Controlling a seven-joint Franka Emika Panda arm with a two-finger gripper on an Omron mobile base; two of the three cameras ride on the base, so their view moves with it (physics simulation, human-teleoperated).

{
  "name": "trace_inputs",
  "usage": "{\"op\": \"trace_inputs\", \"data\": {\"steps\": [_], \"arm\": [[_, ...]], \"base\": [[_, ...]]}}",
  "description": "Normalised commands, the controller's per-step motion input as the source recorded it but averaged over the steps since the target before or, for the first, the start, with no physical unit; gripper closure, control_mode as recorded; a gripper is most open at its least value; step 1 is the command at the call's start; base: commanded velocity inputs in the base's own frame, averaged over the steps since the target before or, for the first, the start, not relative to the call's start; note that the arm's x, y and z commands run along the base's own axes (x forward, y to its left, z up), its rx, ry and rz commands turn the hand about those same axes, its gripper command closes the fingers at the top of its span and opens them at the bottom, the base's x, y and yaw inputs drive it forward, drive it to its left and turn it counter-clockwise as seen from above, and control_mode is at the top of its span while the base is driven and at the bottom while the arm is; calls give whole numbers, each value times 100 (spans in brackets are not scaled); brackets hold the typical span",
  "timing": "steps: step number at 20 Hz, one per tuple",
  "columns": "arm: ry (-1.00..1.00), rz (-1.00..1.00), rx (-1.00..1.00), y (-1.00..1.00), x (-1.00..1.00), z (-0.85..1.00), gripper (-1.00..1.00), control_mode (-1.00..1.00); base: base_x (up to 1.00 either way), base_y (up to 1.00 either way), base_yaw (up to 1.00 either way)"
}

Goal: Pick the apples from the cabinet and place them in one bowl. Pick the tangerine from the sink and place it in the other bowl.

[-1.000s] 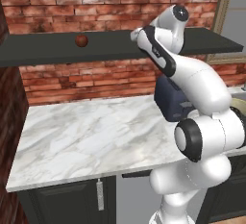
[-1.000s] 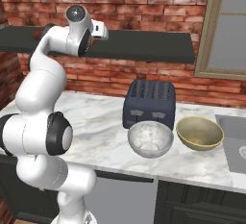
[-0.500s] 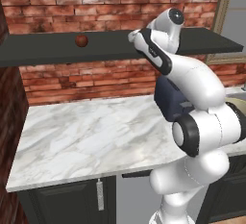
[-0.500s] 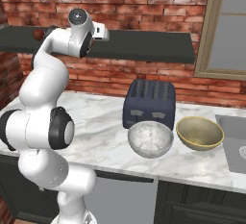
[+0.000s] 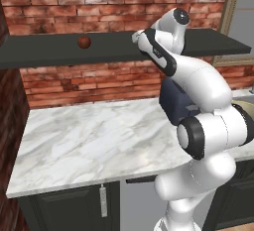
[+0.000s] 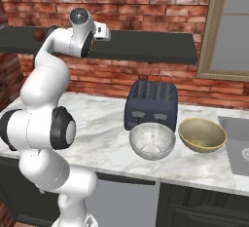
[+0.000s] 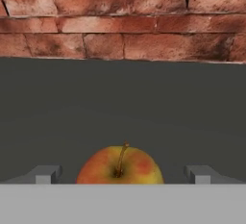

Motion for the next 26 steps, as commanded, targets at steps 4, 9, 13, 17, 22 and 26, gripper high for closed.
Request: {"op": "trace_inputs", "data": {"steps": [4,9,13,17,22,26], "arm": [[0,0,0,0,0,0,100,-100],[0,0,0,0,0,0,100,-100],[0,0,0,0,0,0,100,-100],[0,0,0,0,0,0,100,-100],[-6,0,0,-2,-50,6,100,-100],[-8,0,0,-13,-88,10,100,-100]], "base": [[0,0,0],[0,0,0],[0,0,0],[0,0,0],[0,0,0],[0,0,0]]}}
